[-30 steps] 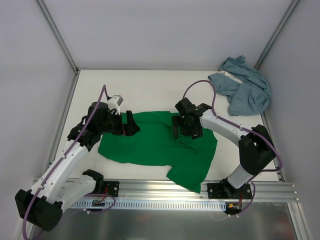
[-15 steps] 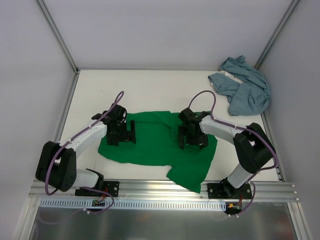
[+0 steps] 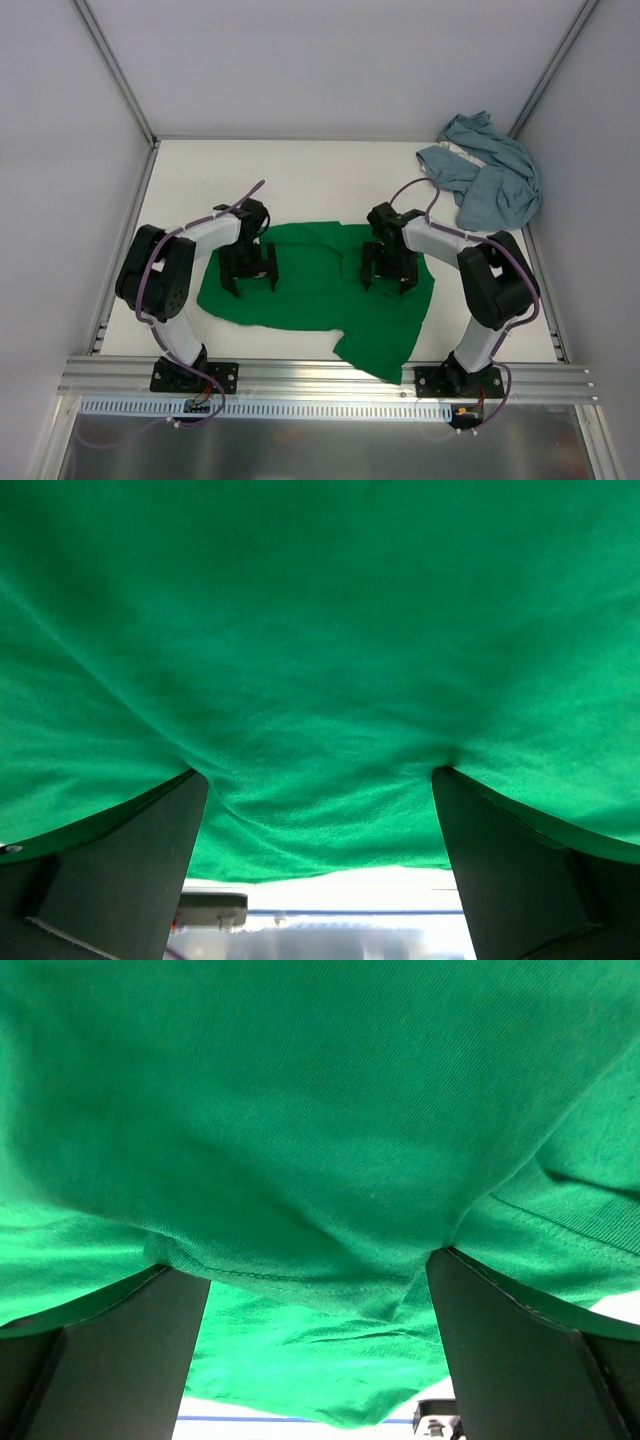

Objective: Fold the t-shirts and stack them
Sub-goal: Fold the flattened tshirt in 1/3 of the way

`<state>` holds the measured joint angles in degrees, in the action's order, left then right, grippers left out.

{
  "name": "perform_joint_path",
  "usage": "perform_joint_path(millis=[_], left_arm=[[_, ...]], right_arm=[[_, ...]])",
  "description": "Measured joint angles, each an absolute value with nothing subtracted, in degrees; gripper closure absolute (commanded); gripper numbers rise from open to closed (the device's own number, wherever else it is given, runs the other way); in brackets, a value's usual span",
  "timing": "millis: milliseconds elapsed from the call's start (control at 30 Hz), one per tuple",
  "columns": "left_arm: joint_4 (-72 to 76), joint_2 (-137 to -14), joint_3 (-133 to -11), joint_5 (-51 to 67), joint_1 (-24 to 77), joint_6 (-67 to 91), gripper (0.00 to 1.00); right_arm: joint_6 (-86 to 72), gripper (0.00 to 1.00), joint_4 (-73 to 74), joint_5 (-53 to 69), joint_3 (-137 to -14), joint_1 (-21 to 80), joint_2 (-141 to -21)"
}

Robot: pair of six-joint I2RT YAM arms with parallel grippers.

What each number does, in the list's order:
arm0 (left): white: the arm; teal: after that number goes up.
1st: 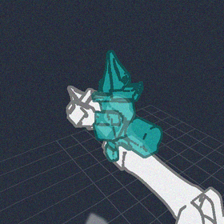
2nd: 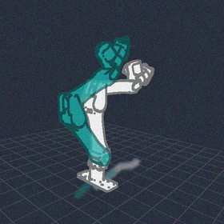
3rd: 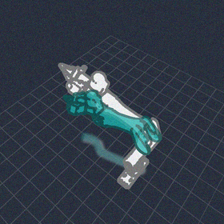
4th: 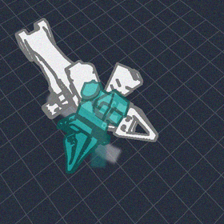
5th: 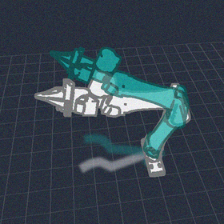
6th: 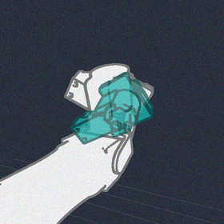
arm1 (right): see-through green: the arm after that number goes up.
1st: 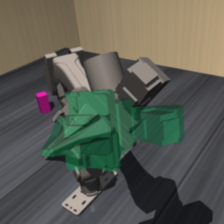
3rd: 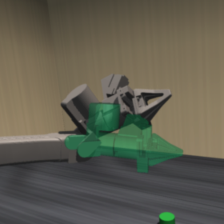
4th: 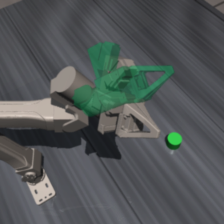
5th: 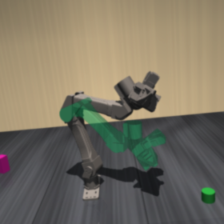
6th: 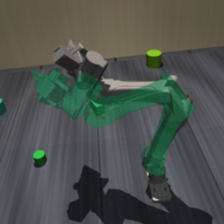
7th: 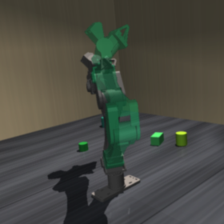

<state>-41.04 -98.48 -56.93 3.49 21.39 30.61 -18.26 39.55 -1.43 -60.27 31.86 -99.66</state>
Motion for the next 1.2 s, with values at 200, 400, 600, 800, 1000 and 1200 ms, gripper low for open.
perform_joint_path(millis=[200, 400, 600, 800, 1000, 1200], left_arm=[[-46.50, -105.54, -64.49, 5.04, 21.34, 30.33, 0.01], [-50.94, -113.56, -75.18, 6.33, 20.88, 29.45, 0.01], [-53.39, -120.90, -87.39, 6.52, 17.76, 29.21, 0.01], [-53.49, -127.70, -100.75, 6.31, 13.98, 27.40, 0.01], [-53.34, -133.64, -111.96, 6.02, 11.90, 25.67, 0.01], [-49.78, -131.00, -108.40, 7.07, 11.55, 23.81, 0.01]], right_arm=[[-16.95, 0.09, 42.81, 2.35, -65.78, 27.99, -104.33], [-16.03, 0.09, 44.21, 5.93, -72.58, 23.22, -109.16], [-15.31, 0.09, 45.93, 9.08, -83.22, 19.44, -116.29], [-14.50, 0.09, 47.44, 11.57, -94.72, 16.97, -123.39], [-13.74, 0.09, 48.23, 13.26, -105.82, 14.79, -129.80], [-12.40, 0.08, 47.09, 13.30, -107.98, 13.10, -130.78]])
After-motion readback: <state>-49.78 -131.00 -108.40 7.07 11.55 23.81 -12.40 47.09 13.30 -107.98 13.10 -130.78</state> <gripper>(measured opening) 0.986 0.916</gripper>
